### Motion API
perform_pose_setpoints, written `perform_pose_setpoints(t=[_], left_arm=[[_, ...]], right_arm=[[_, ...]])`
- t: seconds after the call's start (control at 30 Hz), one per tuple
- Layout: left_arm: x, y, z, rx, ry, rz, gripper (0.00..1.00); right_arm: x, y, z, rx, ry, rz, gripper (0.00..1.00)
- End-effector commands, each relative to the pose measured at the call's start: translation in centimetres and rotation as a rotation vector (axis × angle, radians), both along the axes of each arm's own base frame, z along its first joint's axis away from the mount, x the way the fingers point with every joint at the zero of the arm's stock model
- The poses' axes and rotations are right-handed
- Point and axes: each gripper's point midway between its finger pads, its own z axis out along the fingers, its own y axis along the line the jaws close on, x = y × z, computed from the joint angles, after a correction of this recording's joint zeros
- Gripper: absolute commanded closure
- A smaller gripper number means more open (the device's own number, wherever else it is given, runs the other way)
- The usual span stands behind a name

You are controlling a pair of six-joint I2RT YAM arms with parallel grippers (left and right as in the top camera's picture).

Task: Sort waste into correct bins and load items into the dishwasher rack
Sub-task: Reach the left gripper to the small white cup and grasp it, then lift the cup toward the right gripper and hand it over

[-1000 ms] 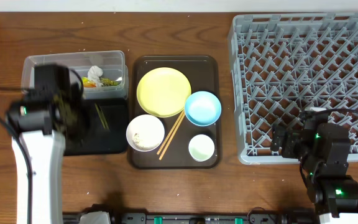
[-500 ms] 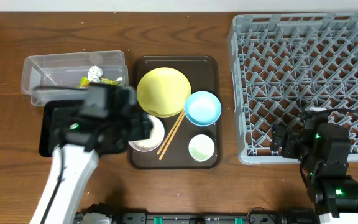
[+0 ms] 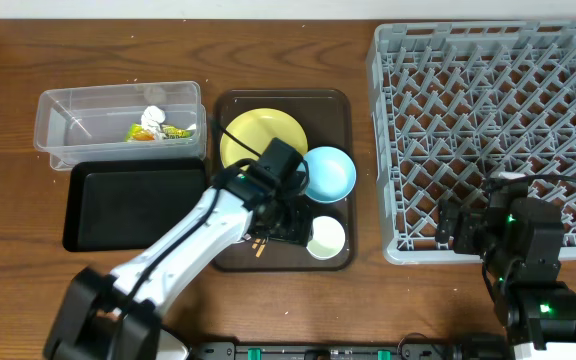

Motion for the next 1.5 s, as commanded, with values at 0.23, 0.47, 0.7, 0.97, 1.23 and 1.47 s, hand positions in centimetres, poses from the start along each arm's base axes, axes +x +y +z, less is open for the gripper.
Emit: perform_pose_setpoints(t=[0.23, 0.47, 0.7, 0.97, 1.23, 1.47], left_arm=[[0.5, -0.1, -1.9, 0.034, 0.025, 0.016, 0.81], [0.8, -0.8, 1.0, -0.114, 0.039, 0.05, 0.94], [3.7, 0.0, 9.2, -0.474, -0.05, 0.135, 0.94], [8.1, 0.4, 15.7, -0.888, -0.096, 0.131, 0.94], [7.2, -1.7, 15.4, -1.037, 0.084, 0.038, 0.94], [5.8, -3.3, 15.7, -1.062, 0.13, -0.032, 0.94]], right_arm=[[0.2, 0.2, 0.7, 0.009, -0.015, 0.005, 0.01], [0.2, 0.6, 0.7, 0.068, -0.013, -0.018, 0.01], [0.9, 3.2, 2.2, 0.166, -0.077, 0.106, 0.01], [0.2, 12.0, 6.5, 0.436, -0.202, 0.649, 0.01], [-0.8, 15.7, 7.4, 0.637, -0.217, 1.004, 0.01], [-0.2, 17.0, 6.8, 0.747, -0.236, 1.191, 0.01]])
